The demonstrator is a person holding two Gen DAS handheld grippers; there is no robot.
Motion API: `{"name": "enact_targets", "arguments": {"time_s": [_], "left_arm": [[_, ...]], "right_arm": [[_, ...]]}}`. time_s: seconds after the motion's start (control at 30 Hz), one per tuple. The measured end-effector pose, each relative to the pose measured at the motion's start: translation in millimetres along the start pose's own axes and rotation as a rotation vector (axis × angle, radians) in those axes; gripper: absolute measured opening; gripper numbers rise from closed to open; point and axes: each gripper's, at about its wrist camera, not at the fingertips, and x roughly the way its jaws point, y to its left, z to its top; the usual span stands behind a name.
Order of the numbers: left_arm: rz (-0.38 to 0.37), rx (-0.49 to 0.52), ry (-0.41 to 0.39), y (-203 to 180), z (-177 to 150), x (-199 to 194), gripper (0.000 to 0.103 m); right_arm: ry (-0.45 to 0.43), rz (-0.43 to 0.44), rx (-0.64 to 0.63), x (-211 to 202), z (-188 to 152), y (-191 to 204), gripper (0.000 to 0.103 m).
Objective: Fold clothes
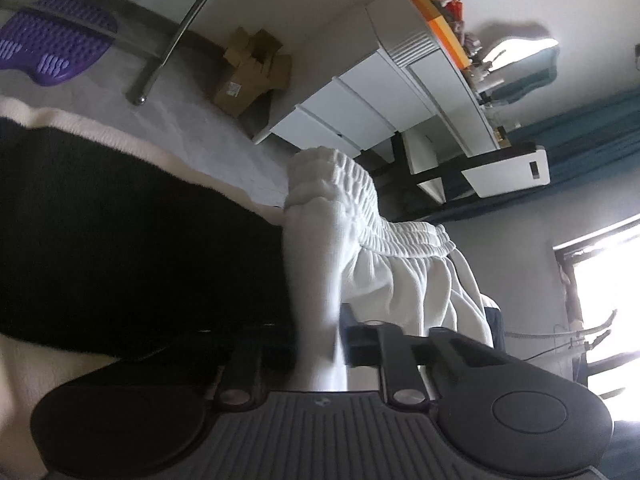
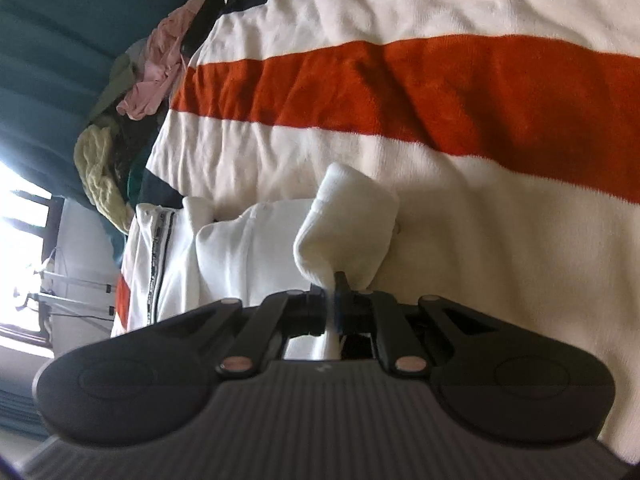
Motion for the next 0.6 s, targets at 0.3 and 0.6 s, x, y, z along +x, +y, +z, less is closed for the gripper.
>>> {"name": "enact_targets", "arguments": {"time_s": [0.3,0.6], "left_arm": [[-0.144,0.07,-0.084,-10.1,4.6,-33.0,0.01],[-0.279,0.103,-0.206,-51.9,10.6,-64.6,0.01]], "right_arm": [[-0.138,0.137,-0.014,-59.1,-0.9,8.7,0.006],[-0.247,0.17,-0.123,-38.2,7.1,88.9,0.006]]}}
